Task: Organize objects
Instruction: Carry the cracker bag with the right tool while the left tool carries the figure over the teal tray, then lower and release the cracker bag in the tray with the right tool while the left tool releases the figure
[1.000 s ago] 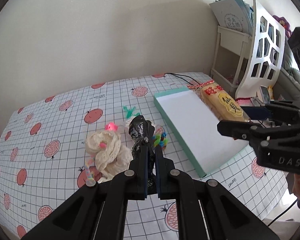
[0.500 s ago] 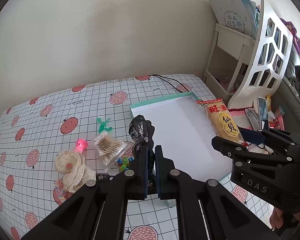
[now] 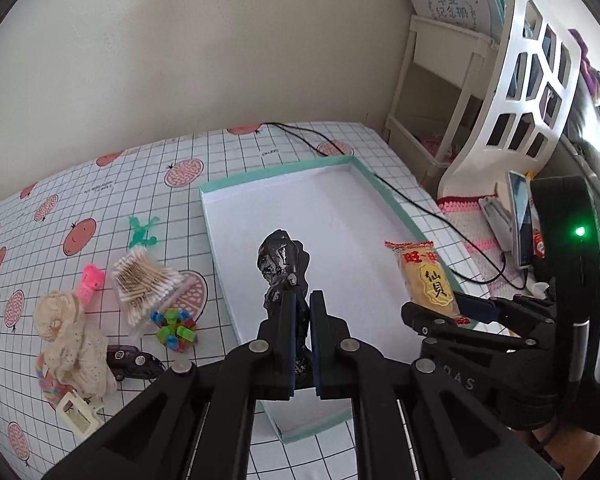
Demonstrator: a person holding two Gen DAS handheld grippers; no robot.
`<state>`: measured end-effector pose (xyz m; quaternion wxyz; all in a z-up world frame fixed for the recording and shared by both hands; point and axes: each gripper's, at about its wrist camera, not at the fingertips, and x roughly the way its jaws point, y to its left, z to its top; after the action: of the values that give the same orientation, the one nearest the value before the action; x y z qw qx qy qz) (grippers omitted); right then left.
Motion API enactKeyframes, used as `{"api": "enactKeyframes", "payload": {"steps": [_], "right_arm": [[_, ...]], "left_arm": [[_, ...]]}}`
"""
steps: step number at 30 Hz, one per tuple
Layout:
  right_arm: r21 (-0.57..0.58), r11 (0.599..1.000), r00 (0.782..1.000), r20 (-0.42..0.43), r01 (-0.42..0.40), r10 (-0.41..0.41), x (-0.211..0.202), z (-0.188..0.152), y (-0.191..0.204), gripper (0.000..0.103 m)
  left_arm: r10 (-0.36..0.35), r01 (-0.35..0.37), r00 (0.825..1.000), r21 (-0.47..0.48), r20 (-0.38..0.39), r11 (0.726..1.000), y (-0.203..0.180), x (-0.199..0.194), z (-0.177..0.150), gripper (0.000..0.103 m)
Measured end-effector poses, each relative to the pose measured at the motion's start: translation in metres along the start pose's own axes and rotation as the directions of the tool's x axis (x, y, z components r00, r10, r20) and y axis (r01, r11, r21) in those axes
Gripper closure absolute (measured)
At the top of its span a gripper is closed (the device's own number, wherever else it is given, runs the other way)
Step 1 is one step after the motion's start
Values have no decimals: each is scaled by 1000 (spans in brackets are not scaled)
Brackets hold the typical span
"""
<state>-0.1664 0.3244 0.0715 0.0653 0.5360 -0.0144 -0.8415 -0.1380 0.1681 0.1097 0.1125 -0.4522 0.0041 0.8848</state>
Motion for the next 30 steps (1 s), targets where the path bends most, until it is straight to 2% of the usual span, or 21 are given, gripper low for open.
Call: {"api": "enactKeyframes", "payload": {"steps": [5,12,17,21,30], "right_arm": [[29,1000,999,-37,12,-11,17,-6,-6,54],[-37,998,995,-80,59,-61,31,-12,6,54],[-56,997,993,-97,59,-64,35,-14,12,54],[-45,998,994,-102,45,-50,36,-13,10,54],[-52,998,993,-103,47,-52,37,-15,12,52]], "left_arm": [[-16,12,997,-50,-81,999,3,27,-10,97],[37,-32,994,49,-105,998,-15,39,-20,96],[19,-13,993,53,-113,999,-19,40,-22,95],[-25,26,992,4,-126,1000,-13,42,-22,94],[-67,60,990,-57,-127,997,-5,41,-20,90]]}}
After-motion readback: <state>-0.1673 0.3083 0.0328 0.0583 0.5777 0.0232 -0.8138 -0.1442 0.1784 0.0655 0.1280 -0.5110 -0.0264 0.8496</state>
